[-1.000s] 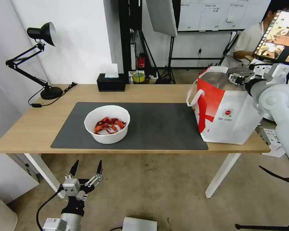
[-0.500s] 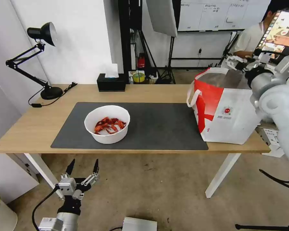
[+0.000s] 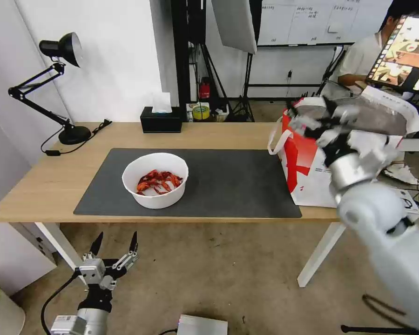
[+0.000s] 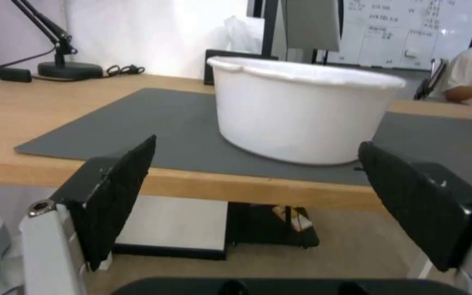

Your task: Pick up the trash from the table and place it into the takeout bag.

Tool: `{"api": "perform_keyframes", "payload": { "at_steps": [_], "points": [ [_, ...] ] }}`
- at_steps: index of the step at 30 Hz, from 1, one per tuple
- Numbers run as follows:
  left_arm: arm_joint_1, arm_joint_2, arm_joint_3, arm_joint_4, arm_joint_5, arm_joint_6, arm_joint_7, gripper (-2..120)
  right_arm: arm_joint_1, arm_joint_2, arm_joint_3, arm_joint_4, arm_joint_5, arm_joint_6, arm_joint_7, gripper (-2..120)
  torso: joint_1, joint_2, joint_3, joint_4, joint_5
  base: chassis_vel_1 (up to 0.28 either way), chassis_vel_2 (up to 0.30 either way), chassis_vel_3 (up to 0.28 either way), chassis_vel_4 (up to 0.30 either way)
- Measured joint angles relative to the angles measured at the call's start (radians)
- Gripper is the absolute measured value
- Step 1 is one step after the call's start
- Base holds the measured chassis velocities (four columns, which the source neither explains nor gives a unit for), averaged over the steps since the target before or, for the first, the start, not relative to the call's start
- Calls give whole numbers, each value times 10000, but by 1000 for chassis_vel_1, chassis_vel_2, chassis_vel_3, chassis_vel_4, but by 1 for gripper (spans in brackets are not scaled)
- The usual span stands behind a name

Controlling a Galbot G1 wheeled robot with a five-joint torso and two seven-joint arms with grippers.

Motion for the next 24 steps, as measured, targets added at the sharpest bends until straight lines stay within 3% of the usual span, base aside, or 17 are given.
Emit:
{"api": "perform_keyframes", "payload": {
  "at_steps": [6,13,24],
  "points": [
    [-98,168,-16,131,-16,139,-2,100,-1249,871,44,28,-1139,436,-217,100,0,-1,1,0,0,0,0,0,0],
    [-270,316,42,344,-50,258,33,100,-3273,2569,277,-125,-3160,812,-161,100,0,-1,0,-1,0,0,0,0,0],
    [-498,521,213,302,-55,589,248,100,-5284,4023,455,284,-4689,1028,131,100,1,-1,0,1,-1,0,0,0,0]
  ]
}}
